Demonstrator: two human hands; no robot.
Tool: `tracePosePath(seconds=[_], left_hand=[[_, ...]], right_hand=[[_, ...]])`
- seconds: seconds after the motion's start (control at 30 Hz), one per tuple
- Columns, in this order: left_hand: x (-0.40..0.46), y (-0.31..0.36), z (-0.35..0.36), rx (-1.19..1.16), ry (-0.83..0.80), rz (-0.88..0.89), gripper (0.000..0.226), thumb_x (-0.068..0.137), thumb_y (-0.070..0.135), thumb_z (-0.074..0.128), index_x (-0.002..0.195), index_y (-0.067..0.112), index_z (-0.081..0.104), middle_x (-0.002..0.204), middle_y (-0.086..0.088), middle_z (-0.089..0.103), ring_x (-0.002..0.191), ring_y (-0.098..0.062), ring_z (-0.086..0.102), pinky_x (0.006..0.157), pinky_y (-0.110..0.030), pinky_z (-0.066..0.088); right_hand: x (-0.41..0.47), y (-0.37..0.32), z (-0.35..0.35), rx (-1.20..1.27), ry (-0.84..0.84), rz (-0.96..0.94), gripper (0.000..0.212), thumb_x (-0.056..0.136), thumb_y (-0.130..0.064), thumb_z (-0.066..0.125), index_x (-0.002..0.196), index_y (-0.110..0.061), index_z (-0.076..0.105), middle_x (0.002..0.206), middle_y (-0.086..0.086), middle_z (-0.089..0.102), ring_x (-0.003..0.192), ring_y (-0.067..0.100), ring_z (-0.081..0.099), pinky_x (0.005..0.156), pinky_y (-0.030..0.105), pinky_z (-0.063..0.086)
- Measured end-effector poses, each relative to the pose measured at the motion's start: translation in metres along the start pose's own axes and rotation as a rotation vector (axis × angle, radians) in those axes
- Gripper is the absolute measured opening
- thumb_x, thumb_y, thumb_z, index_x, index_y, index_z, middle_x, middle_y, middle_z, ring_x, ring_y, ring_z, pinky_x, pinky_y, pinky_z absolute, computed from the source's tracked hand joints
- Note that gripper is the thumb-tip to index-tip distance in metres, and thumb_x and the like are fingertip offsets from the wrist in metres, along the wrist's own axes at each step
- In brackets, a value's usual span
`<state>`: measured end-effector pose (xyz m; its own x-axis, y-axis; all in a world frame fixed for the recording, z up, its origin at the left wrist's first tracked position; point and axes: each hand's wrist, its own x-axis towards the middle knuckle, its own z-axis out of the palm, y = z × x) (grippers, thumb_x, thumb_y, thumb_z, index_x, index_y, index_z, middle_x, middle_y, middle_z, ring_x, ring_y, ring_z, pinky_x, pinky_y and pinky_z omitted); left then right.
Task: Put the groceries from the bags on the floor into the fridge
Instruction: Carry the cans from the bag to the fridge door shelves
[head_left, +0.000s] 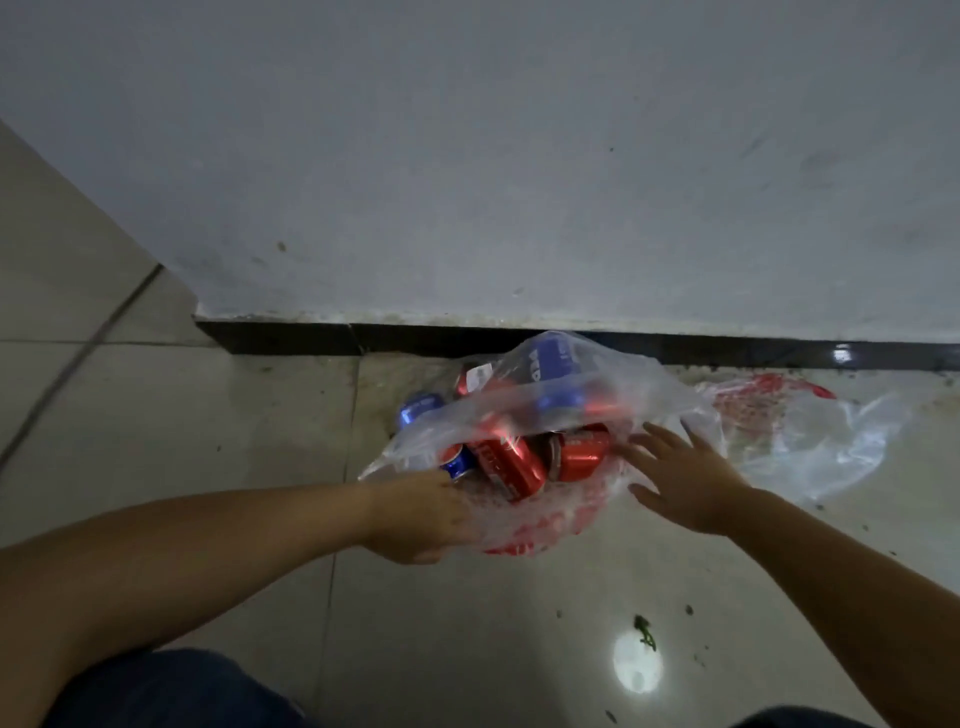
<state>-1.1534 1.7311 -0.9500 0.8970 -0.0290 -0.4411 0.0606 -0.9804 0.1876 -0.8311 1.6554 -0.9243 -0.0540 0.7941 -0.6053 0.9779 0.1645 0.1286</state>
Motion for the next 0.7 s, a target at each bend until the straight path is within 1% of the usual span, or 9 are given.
tracePosePath(seconds=[0.1,0.27,0.4,0.43,0.5,0.53,0.57,0.63,0.7], left_hand=[[0.004,0.001,0.022,-0.039,-0.035,-0.025,0.053,0.093,0.017,0.045,0.144,0.017,0.033,0.149,-0.006,0.037,0.136,-0.025,0.036,0.109,-0.043,0.033],[-0.004,-0.011,0.019,-0.228,-0.169,-0.345,0.037,0.096,0.026,0.035,0.128,0.018,0.052,0.111,-0.005,0.064,0.1,-0.02,0.059,0.091,-0.032,0.042],[-0.003,-0.034,0.003,-0.604,-0.296,-0.423,0.04,0.096,0.048,0.039,0.105,0.02,0.065,0.108,0.002,0.061,0.101,-0.012,0.058,0.094,-0.029,0.045],[-0.002,-0.043,-0.006,-0.586,-0.277,-0.36,0.042,0.095,0.052,0.038,0.103,0.02,0.065,0.109,0.003,0.06,0.102,-0.012,0.057,0.096,-0.03,0.044],[0.002,-0.051,-0.017,-0.594,-0.151,-0.399,0.034,0.097,0.047,0.04,0.095,0.022,0.062,0.102,0.0,0.062,0.099,-0.017,0.061,0.093,-0.031,0.048],[0.008,-0.06,-0.015,-0.618,-0.075,-0.462,0.028,0.098,0.038,0.041,0.094,0.019,0.062,0.099,-0.004,0.065,0.097,-0.021,0.064,0.088,-0.03,0.051],[0.007,-0.063,-0.004,-0.662,-0.067,-0.47,0.023,0.099,0.026,0.043,0.095,0.014,0.062,0.096,-0.01,0.067,0.098,-0.023,0.066,0.084,-0.028,0.052],[0.015,-0.069,-0.002,-0.63,-0.138,-0.763,0.017,0.096,0.007,0.047,0.099,0.004,0.063,0.097,-0.02,0.067,0.1,-0.017,0.066,0.087,-0.027,0.053],[0.023,-0.066,-0.005,-0.607,0.202,-0.723,0.019,0.095,0.008,0.048,0.104,0.011,0.064,0.1,-0.015,0.068,0.096,-0.022,0.066,0.09,-0.039,0.052]], right_hand=[[0.002,0.003,0.01,-0.042,0.005,-0.008,0.06,0.098,-0.046,0.033,0.151,-0.036,0.006,0.159,0.001,0.017,0.147,0.021,0.014,0.117,0.051,0.007],[0.004,-0.009,0.003,-0.047,-0.083,0.168,0.051,0.099,-0.027,0.033,0.148,-0.02,0.021,0.134,0.011,0.055,0.127,0.025,0.048,0.116,0.046,0.02],[0.021,-0.019,-0.02,0.115,-0.108,0.293,0.044,0.1,-0.022,0.033,0.143,-0.012,0.03,0.142,0.009,0.045,0.133,0.024,0.041,0.117,0.04,0.024],[0.026,-0.023,-0.031,0.241,-0.101,0.304,0.041,0.1,-0.02,0.035,0.141,-0.011,0.035,0.138,0.007,0.046,0.129,0.022,0.043,0.113,0.035,0.031],[0.033,-0.032,-0.052,0.491,-0.046,0.303,0.035,0.099,-0.018,0.039,0.134,-0.02,0.044,0.112,-0.003,0.053,0.1,0.011,0.053,0.083,0.017,0.048],[0.039,-0.037,-0.06,0.488,0.026,0.297,0.018,0.098,-0.019,0.043,0.113,-0.024,0.052,0.098,-0.005,0.054,0.086,0.009,0.054,0.07,0.017,0.048],[0.044,-0.044,-0.068,0.495,0.093,0.337,0.013,0.097,-0.02,0.046,0.104,-0.018,0.057,0.088,-0.004,0.055,0.077,0.011,0.056,0.068,0.019,0.049],[0.054,-0.052,-0.07,0.524,0.147,0.382,0.011,0.095,-0.016,0.049,0.091,-0.017,0.059,0.081,0.0,0.055,0.073,0.016,0.06,0.071,0.028,0.054],[0.06,-0.058,-0.074,0.639,0.147,0.371,0.013,0.095,-0.011,0.047,0.093,-0.011,0.06,0.087,0.005,0.057,0.076,0.017,0.058,0.08,0.031,0.054]])
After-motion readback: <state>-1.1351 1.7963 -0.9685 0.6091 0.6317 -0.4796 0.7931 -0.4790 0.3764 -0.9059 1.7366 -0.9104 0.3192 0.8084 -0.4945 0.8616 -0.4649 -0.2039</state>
